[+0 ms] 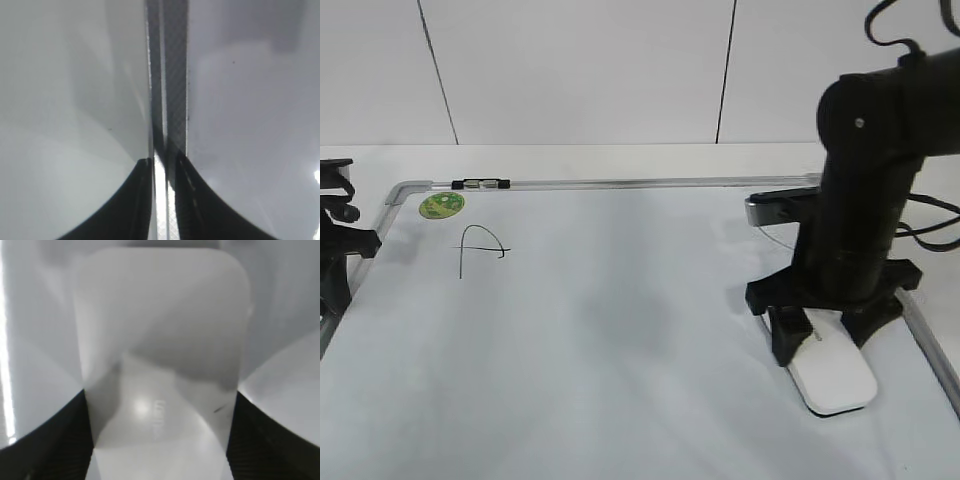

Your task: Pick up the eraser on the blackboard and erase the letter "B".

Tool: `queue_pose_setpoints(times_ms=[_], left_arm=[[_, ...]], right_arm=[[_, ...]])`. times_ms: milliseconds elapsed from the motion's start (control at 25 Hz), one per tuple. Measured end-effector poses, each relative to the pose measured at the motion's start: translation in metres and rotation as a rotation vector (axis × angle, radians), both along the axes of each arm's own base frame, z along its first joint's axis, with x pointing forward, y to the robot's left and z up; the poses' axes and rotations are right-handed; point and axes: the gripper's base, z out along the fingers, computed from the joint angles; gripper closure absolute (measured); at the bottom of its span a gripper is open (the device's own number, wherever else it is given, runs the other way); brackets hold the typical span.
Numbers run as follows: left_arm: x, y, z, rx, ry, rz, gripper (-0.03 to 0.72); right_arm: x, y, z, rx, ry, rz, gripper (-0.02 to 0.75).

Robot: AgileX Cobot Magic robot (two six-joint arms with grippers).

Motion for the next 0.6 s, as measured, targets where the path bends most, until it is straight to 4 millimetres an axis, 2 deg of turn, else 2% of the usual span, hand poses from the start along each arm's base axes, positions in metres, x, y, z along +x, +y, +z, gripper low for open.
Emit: queue_pose_setpoints(times_ms=[200,600], left_arm=[[0.000,0.000,0.000,-0.003,0.000,0.002,0.559],[0.000,0.000,0.000,-0.005,0.000,0.004,0.558]], right_arm=[[-0.005,-0.019,0.000,-0.006,-0.001,-0.064,0.199],[-0.005,-0.015,0.000,0.052,-0.009,-0.113,0.200]])
